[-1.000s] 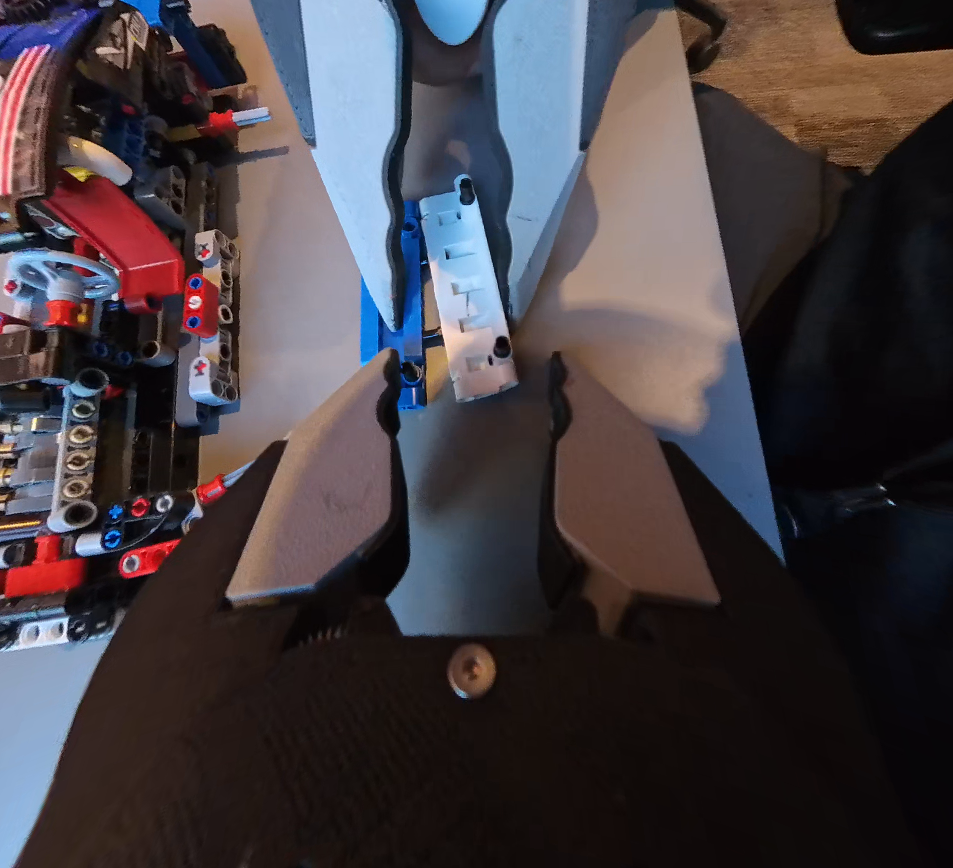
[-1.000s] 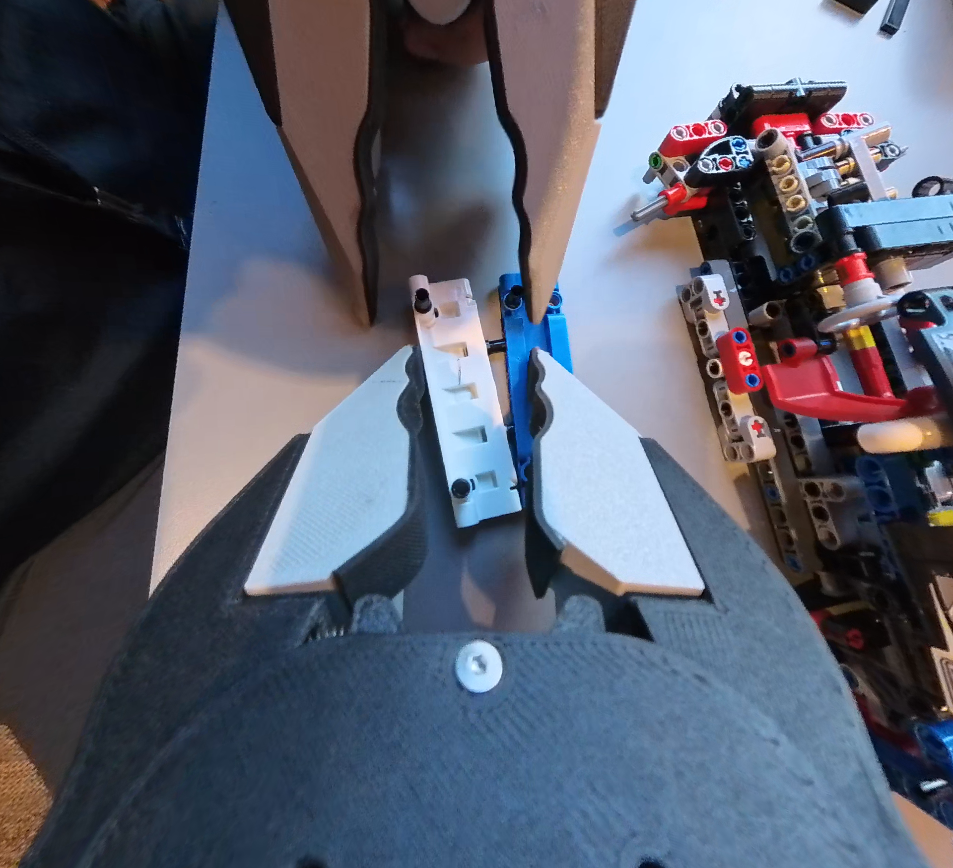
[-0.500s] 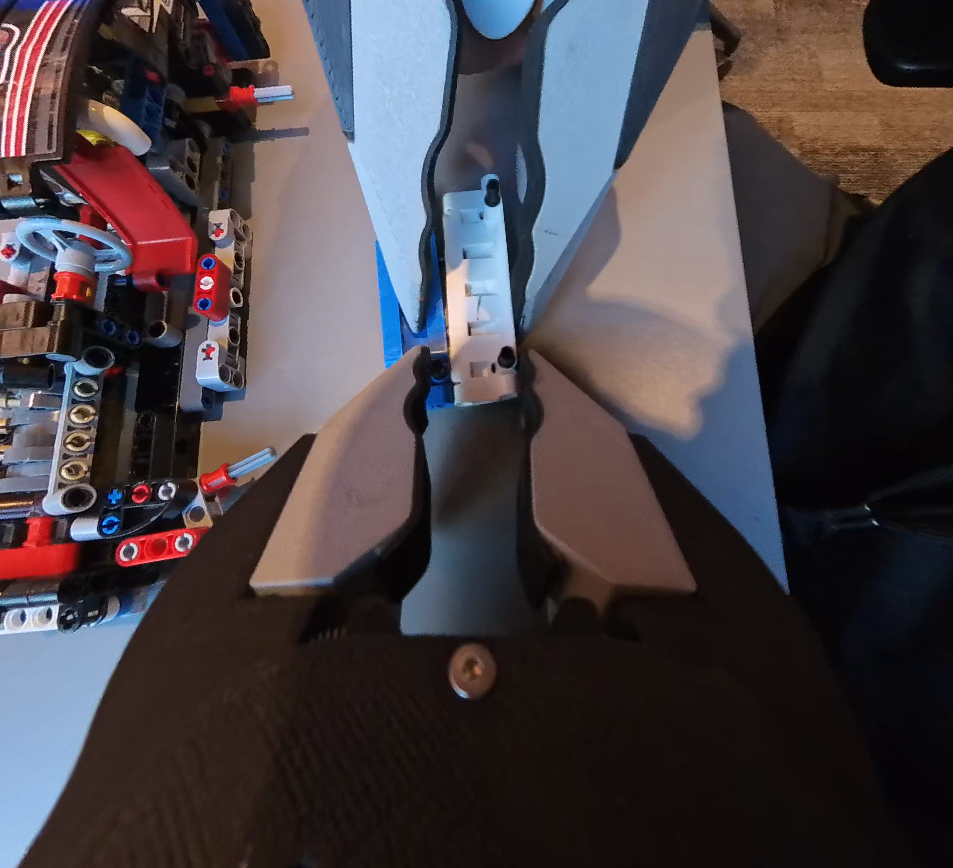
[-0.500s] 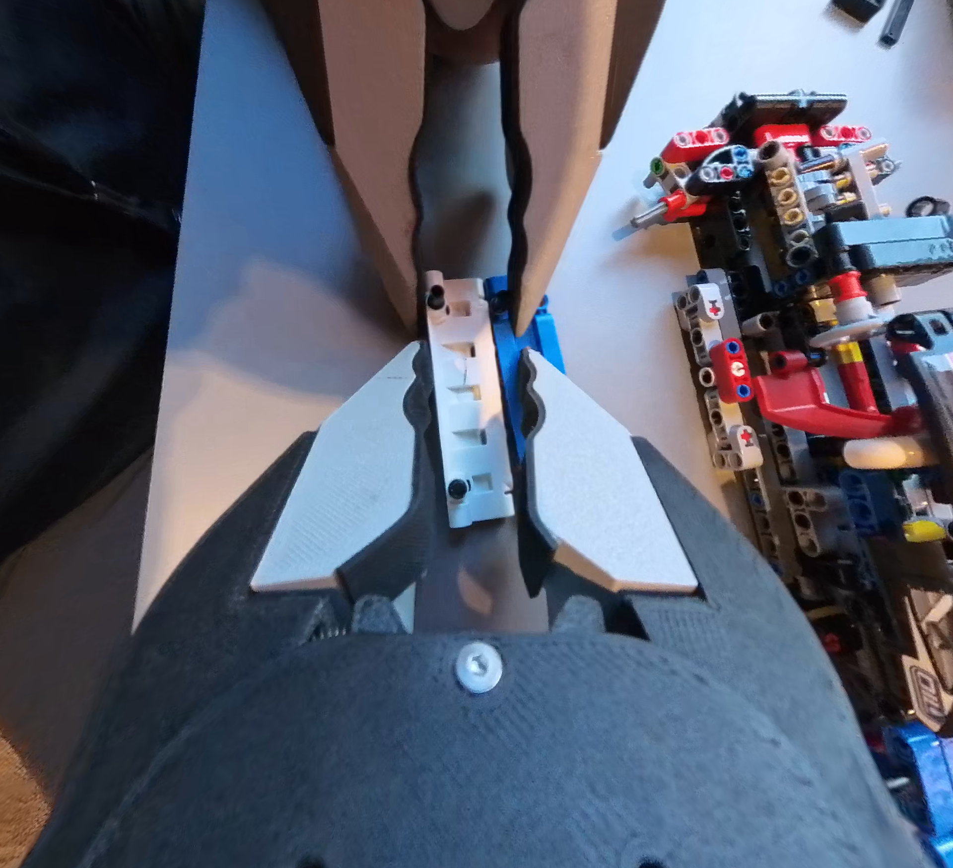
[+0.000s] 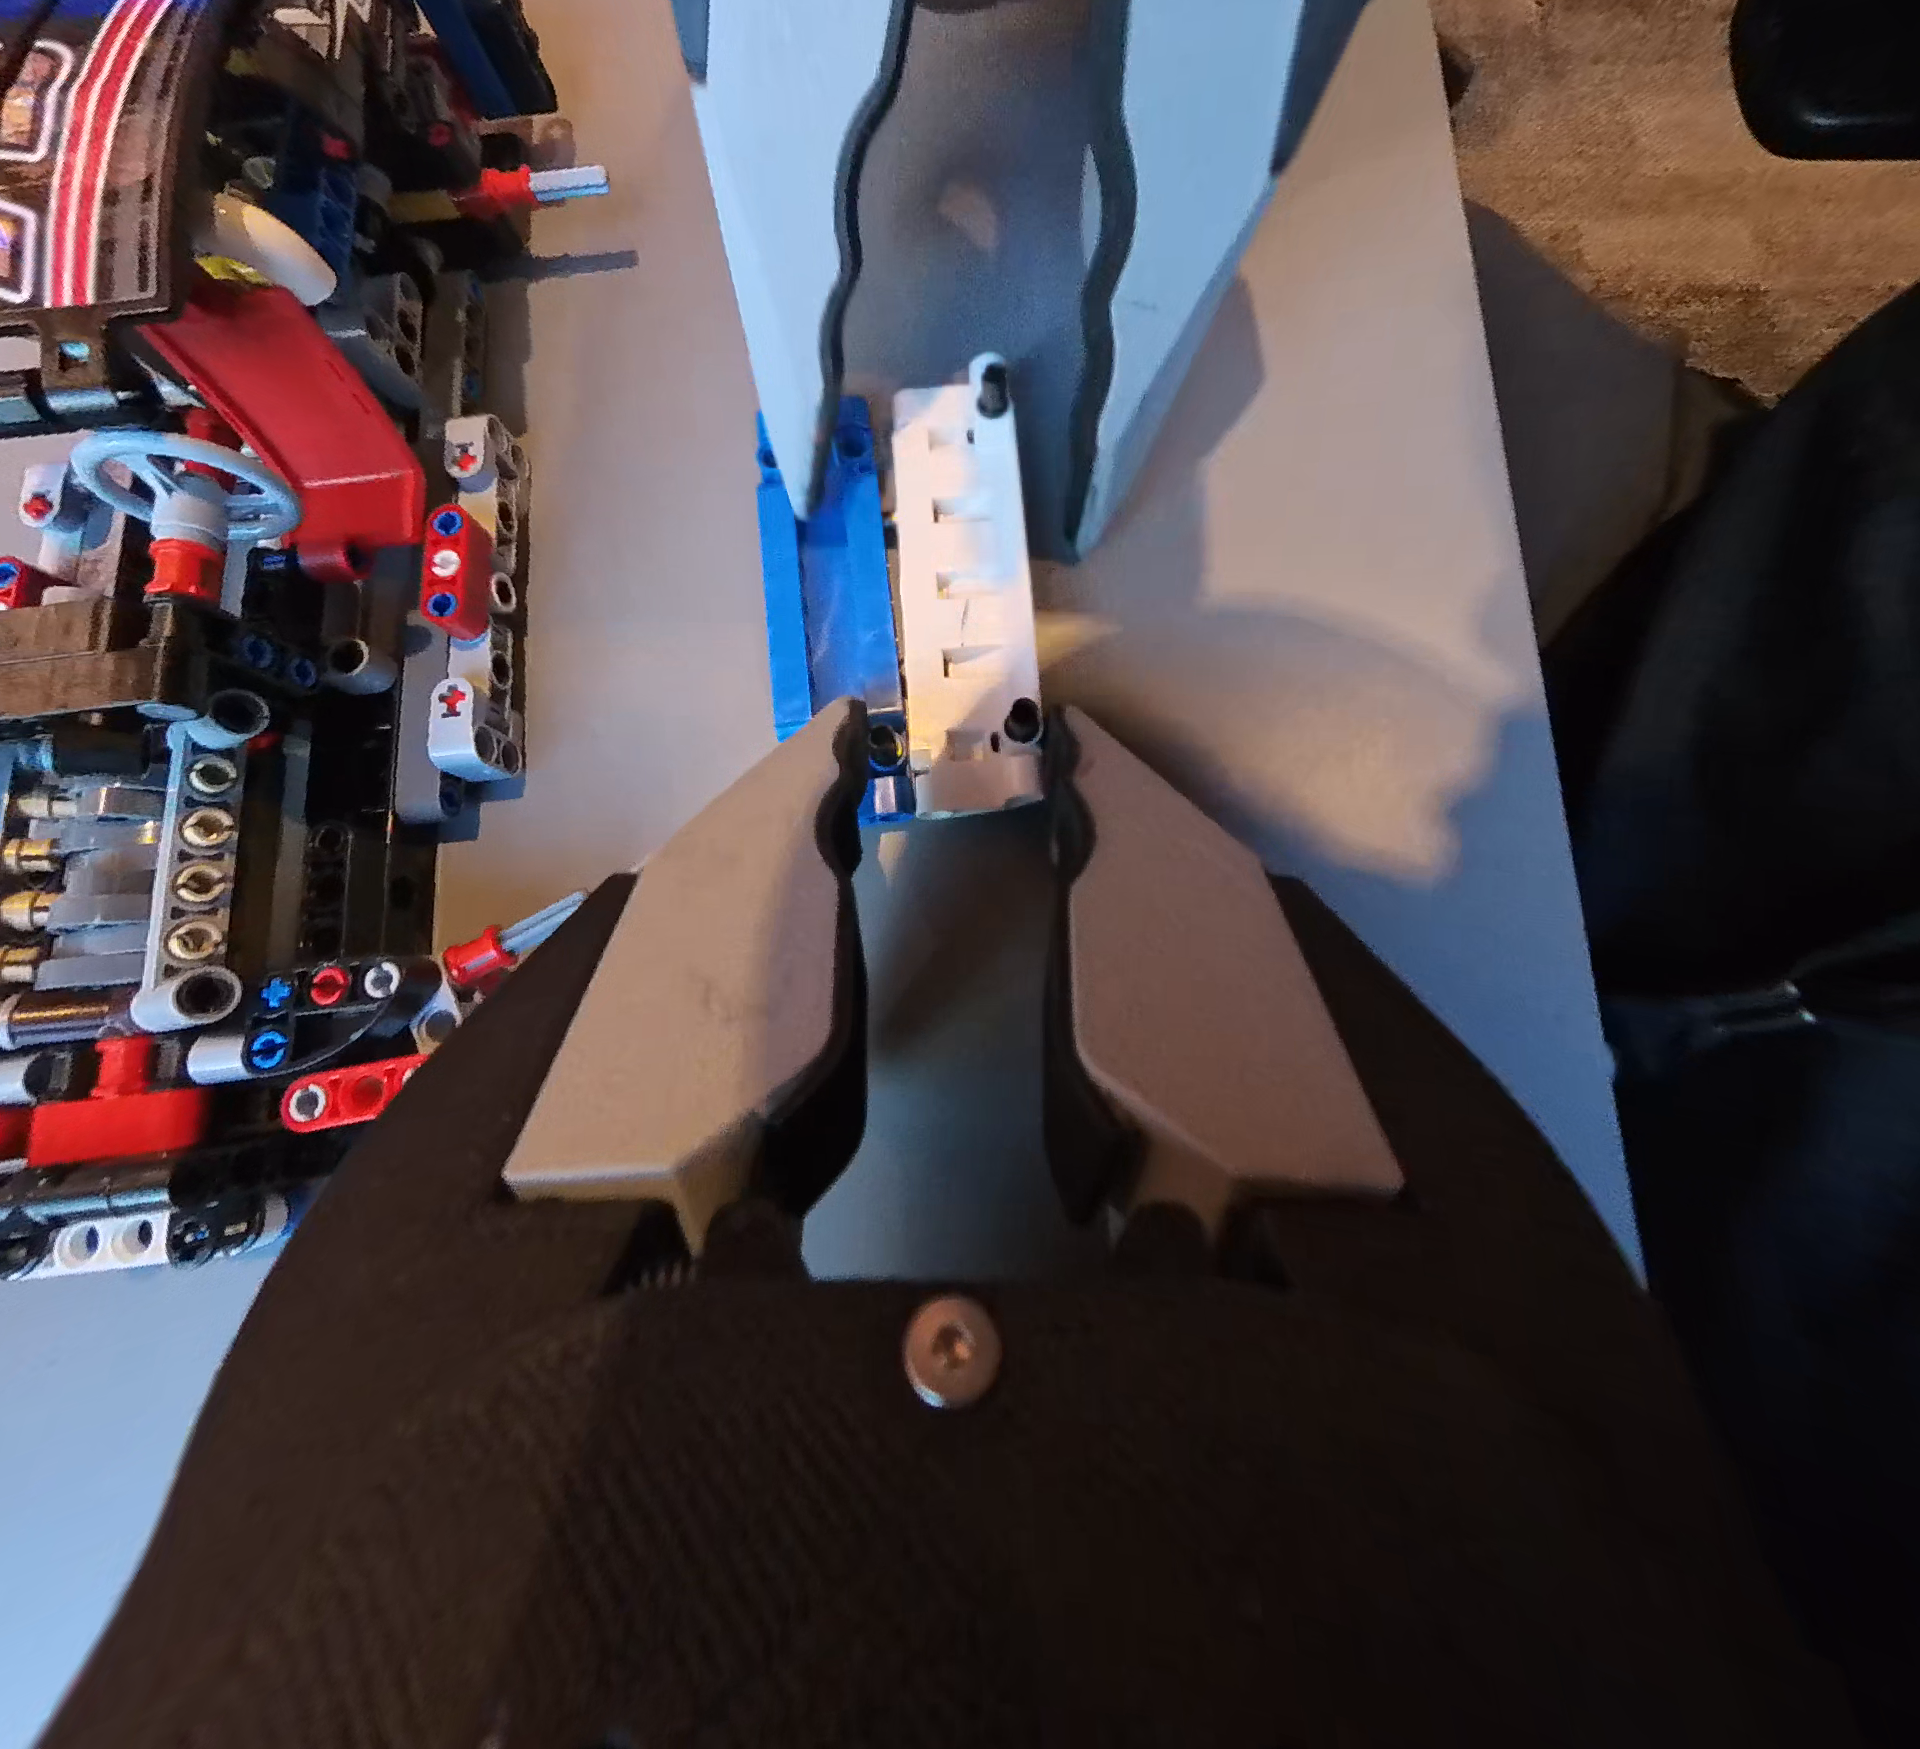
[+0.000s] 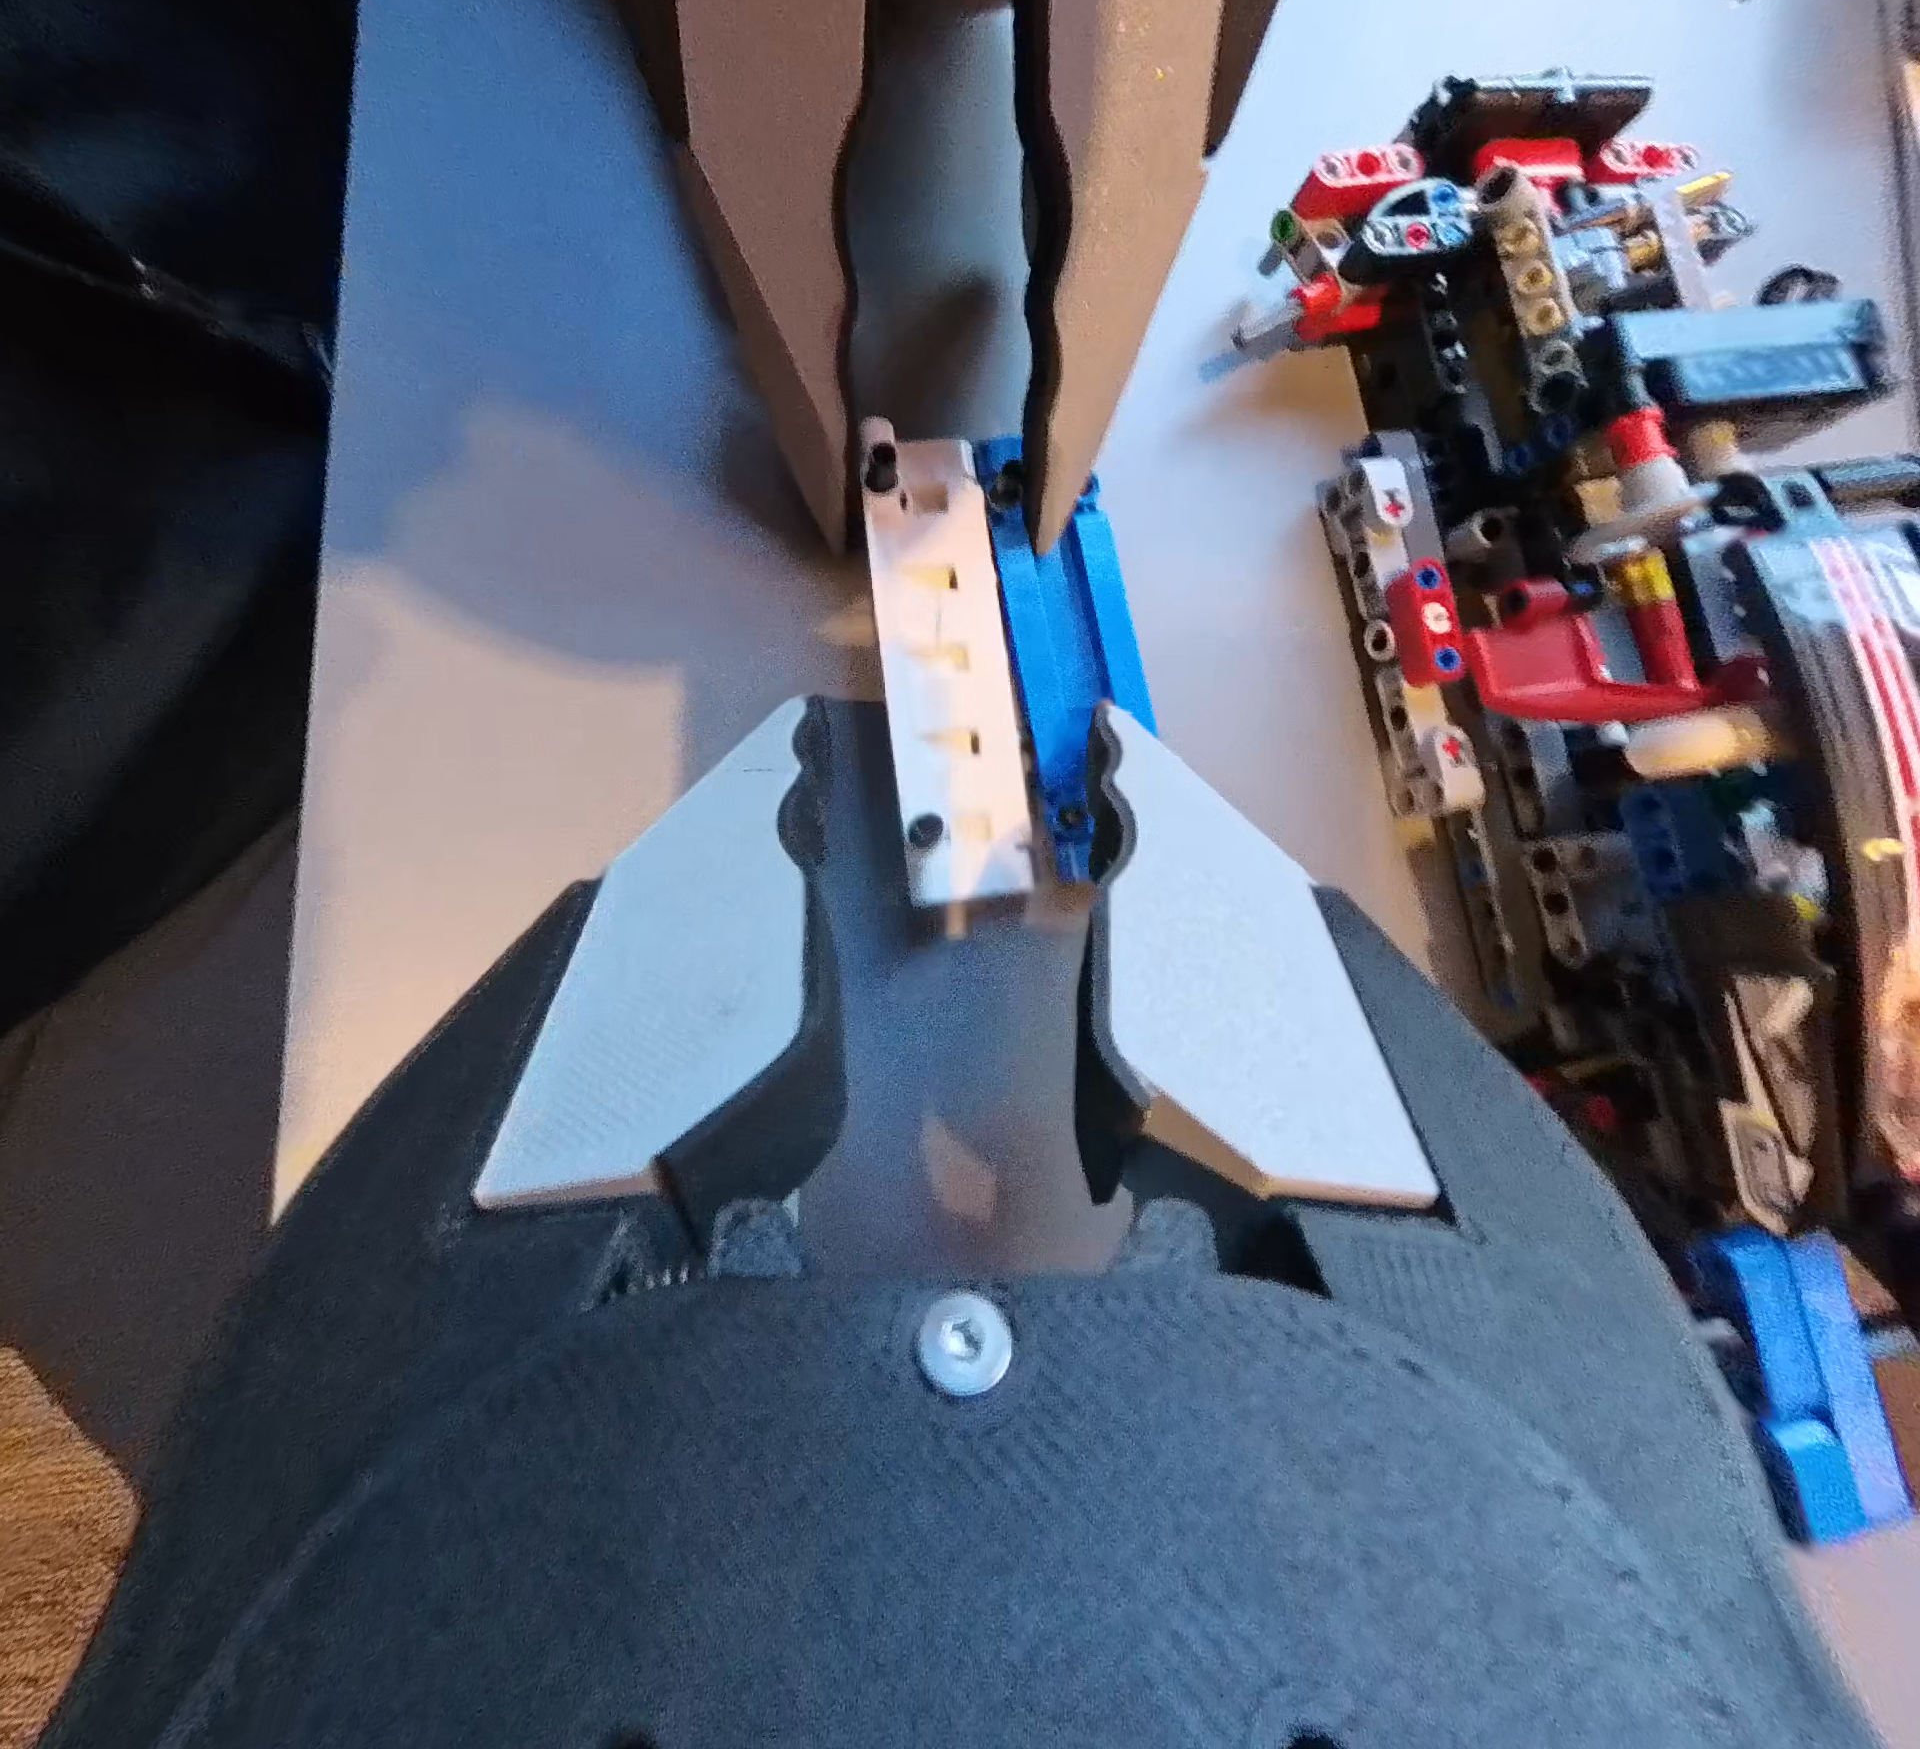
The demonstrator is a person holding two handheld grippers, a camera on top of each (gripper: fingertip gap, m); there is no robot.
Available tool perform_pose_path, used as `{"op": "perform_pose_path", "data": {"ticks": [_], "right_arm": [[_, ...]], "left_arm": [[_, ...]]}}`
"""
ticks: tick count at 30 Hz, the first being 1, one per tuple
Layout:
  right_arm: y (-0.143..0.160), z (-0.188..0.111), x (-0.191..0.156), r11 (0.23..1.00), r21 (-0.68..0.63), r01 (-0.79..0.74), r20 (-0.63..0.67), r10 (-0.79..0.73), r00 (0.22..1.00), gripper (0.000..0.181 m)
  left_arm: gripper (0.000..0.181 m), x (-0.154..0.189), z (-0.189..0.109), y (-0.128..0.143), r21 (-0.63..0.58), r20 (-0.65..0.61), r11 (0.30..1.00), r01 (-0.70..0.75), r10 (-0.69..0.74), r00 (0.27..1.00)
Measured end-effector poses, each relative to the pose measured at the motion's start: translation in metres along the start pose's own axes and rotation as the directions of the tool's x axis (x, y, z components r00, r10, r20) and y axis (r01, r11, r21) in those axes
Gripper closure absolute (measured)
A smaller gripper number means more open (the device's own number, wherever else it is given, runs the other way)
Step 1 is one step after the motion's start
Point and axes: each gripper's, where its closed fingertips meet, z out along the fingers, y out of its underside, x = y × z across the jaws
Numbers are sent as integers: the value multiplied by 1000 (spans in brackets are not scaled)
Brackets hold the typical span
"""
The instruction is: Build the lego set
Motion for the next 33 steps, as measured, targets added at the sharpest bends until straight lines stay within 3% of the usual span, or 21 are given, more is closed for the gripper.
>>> {"op": "perform_pose_path", "data": {"ticks": [1,7,12,19,24,26,29,32,33], "right_arm": [[3,-2,1,1000,-8,8,-6,-8,1000,134],[8,-5,0,993,-81,84,87,-77,993,148],[8,-4,0,985,-135,107,150,-87,985,147],[7,-3,2,989,-121,82,120,-67,990,152],[6,-6,10,994,-113,3,-13,-4,1000,147],[2,-15,17,995,-96,-18,-129,6,992,131],[-2,-27,13,991,-33,-126,-198,118,973,134],[-2,-23,0,962,-5,-273,-184,267,946,145],[-4,-19,-4,953,-2,-304,-170,300,939,146]], "left_arm": [[150,0,0,0,0,-6,1000,-8,8,1000],[150,2,-1,0,1,-36,1000,-29,29,999],[149,1,-1,1,1,-40,999,-32,32,999],[149,-1,-2,2,0,-31,1000,-4,4,1000],[149,-3,-2,2,-2,17,999,47,-47,999],[150,-2,-5,5,-1,48,996,85,-85,995],[150,-1,-13,10,17,106,983,185,-185,977],[148,8,-20,13,39,112,941,336,-338,934],[137,15,-22,11,47,84,925,376,-379,922]]}}
